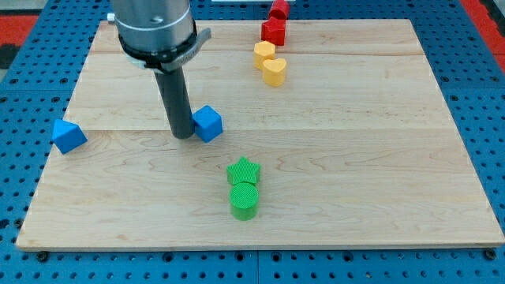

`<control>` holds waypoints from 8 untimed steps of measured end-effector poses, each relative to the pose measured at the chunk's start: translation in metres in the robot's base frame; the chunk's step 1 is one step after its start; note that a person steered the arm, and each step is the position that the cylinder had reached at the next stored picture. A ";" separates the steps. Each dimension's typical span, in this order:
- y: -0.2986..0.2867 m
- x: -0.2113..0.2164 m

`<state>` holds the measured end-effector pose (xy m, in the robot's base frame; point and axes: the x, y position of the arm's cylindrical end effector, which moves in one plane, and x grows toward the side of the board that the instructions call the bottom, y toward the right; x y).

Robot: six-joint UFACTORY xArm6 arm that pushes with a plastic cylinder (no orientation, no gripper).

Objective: Move the blue cube on top of the green star

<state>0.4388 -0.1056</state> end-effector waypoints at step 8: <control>0.086 -0.034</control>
<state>0.4049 -0.0193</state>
